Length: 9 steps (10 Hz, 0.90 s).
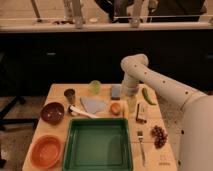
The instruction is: Place banana in purple bowl
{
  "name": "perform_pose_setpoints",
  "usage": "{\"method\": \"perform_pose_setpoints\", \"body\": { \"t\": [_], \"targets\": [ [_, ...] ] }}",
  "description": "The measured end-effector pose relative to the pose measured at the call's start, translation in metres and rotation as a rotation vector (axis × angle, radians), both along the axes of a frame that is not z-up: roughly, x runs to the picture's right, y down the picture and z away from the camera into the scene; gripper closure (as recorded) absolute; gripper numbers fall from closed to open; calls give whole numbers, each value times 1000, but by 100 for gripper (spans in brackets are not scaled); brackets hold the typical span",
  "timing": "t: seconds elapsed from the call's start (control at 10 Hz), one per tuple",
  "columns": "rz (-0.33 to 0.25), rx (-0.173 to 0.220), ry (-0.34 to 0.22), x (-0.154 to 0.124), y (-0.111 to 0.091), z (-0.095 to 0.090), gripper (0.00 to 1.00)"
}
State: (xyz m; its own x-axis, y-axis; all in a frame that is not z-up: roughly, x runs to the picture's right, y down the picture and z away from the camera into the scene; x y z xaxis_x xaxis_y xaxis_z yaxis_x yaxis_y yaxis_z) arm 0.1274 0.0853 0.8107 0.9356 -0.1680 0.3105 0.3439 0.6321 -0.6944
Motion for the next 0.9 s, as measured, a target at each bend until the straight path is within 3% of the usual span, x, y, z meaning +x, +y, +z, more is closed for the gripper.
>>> {"method": "perform_pose_setpoints", "body": {
  "t": [0.6,0.9],
  "targets": [
    [1,0,-5,1,0,0,20],
    [54,-22,-63,12,-6,13,20]
  ]
}}
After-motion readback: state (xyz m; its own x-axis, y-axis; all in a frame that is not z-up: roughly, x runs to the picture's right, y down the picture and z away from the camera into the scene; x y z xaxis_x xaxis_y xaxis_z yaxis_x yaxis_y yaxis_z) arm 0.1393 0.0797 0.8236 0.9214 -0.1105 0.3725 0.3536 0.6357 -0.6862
